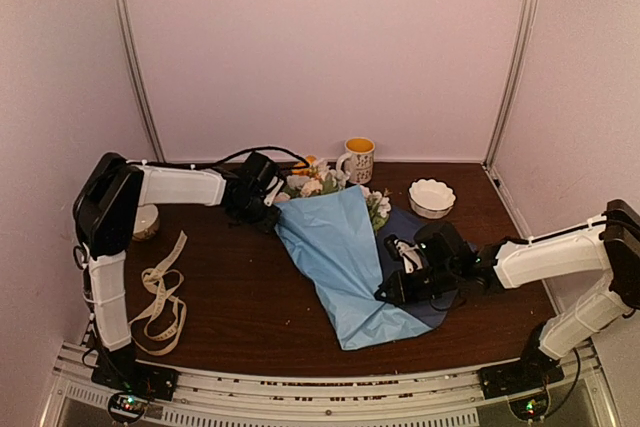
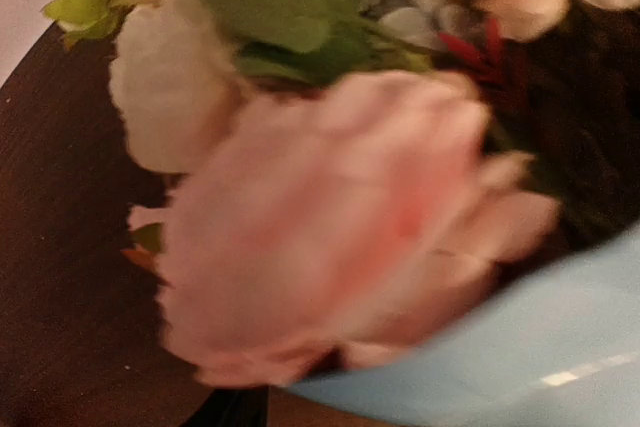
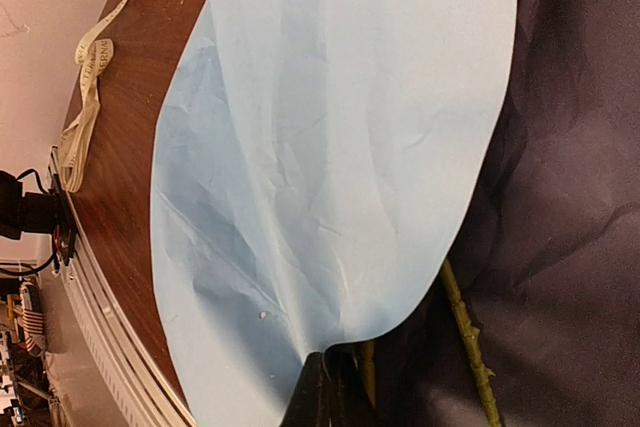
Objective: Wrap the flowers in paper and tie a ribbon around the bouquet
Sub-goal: Press the fold line on the 2/3-folded wrapping paper.
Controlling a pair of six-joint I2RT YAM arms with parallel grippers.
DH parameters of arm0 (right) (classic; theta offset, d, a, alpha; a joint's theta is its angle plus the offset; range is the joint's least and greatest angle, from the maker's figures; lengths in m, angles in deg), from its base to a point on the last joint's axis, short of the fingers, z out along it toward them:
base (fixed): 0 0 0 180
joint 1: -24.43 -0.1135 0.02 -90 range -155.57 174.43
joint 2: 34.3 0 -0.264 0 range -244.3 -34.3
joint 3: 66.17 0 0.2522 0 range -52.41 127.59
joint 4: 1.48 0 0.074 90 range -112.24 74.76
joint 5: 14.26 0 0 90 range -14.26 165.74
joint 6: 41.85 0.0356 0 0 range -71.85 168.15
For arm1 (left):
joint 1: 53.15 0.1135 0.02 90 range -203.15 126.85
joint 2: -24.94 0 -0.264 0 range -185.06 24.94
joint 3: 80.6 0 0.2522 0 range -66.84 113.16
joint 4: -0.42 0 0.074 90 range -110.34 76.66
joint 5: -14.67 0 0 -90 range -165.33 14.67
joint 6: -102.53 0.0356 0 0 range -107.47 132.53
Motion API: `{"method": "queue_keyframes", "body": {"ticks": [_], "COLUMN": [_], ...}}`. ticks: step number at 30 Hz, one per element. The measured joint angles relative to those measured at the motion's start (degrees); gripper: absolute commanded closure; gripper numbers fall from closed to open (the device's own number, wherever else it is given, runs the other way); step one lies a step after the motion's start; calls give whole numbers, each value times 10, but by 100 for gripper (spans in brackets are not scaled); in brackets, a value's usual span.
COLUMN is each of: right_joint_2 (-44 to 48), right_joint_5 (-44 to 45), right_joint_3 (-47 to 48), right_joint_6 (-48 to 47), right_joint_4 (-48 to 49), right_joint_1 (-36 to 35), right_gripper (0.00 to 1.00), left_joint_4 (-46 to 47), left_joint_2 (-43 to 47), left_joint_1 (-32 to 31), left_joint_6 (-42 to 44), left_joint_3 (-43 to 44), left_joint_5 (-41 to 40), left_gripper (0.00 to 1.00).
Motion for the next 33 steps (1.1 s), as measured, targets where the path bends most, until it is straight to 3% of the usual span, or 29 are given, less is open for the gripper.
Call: {"method": "queue_keyframes", "body": {"ticks": [6,11,15,19,24,33], "right_joint_2": [-5,-14,-18,-19,-19,-13], "right_joint_5": [-3,-3,2,19,33,90], "right_joint_3": [5,19,30,31,31,86], "right_joint_6": [-4,-4,-2,6,14,-10], "right_joint_4": [-22,-38,-48,-52,-57,-136], "right_joint_1": [0,0,0,0,-1,-12], "right_gripper": [100,100,100,100,97,75], "left_joint_4": [-10,-6,25,56,82,43], "left_joint_2": [-5,6,79,127,78,-21], "left_joint_1": [68,82,43,-45,-110,-97], "left_joint_6": [0,9,26,44,57,78], "left_joint_3": [20,26,-44,-64,-51,8], "left_joint_5": [0,0,11,50,122,139], "left_gripper": [51,52,52,52,51,47]}}
